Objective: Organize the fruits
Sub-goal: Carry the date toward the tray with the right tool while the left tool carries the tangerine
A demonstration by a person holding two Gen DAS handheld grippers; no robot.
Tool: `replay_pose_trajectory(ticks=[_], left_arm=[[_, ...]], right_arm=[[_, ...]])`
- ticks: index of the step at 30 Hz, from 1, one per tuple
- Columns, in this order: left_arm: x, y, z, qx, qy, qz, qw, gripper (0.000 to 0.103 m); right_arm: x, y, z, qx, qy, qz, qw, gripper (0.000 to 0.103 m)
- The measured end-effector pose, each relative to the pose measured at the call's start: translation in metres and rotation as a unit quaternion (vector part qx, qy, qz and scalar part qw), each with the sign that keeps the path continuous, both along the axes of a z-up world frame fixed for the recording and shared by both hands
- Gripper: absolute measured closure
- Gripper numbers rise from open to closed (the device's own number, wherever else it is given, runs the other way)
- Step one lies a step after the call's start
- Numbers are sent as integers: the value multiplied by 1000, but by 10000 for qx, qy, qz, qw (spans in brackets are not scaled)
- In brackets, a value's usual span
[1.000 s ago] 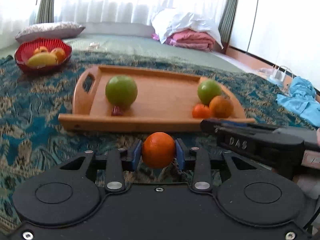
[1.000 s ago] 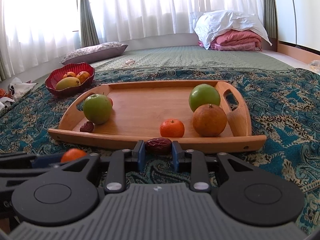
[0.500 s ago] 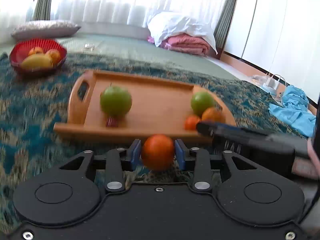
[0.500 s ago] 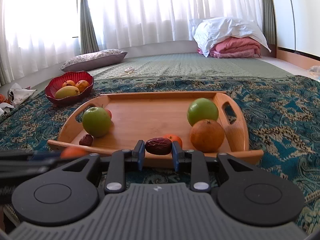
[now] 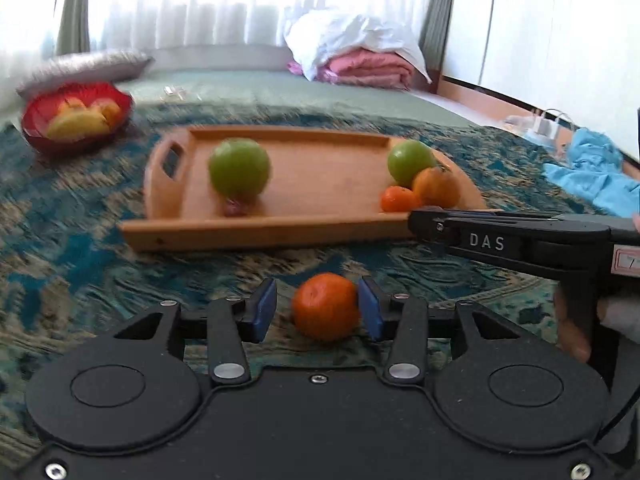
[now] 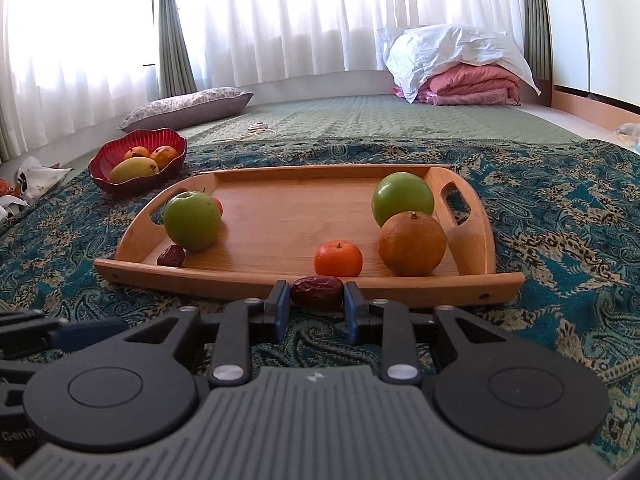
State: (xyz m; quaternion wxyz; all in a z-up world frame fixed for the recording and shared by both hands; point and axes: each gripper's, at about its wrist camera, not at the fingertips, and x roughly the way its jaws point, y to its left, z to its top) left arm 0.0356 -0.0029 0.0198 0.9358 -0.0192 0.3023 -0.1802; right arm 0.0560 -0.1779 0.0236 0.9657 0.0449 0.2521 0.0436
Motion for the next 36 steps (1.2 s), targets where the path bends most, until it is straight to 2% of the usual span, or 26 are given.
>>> replay_pose_trajectory(ticks=[2, 4, 6, 13, 21, 27, 33, 36], left_arm=[[5, 3, -1, -155, 98, 69, 9998, 63], [6, 10, 5, -141, -34, 269, 9995, 66], [5, 16, 9, 99, -225, 455, 9987, 66], [-3, 19, 15, 666, -501, 716, 9939, 69], [-8, 24, 15, 248, -315, 457, 9982, 68], [-10, 6, 8, 287, -355, 201, 9988, 67], [6, -6, 2, -169, 112, -39, 9998, 66], [10, -10, -1, -212, 172, -15, 9996, 68]], right_arm=[[0, -2, 0, 5, 7, -30, 10000, 70], [-1, -3, 1, 6, -1, -53, 10000, 70], [-2, -4, 1, 2, -11, -63, 10000, 70], [-2, -3, -1, 55, 5, -56, 10000, 70], [-2, -2, -2, 56, 22, -48, 10000, 70], [-1, -2, -3, 41, 33, -49, 10000, 70], [-3, -1, -2, 29, 25, -56, 10000, 70], [-3, -2, 0, 26, 4, -63, 10000, 70]])
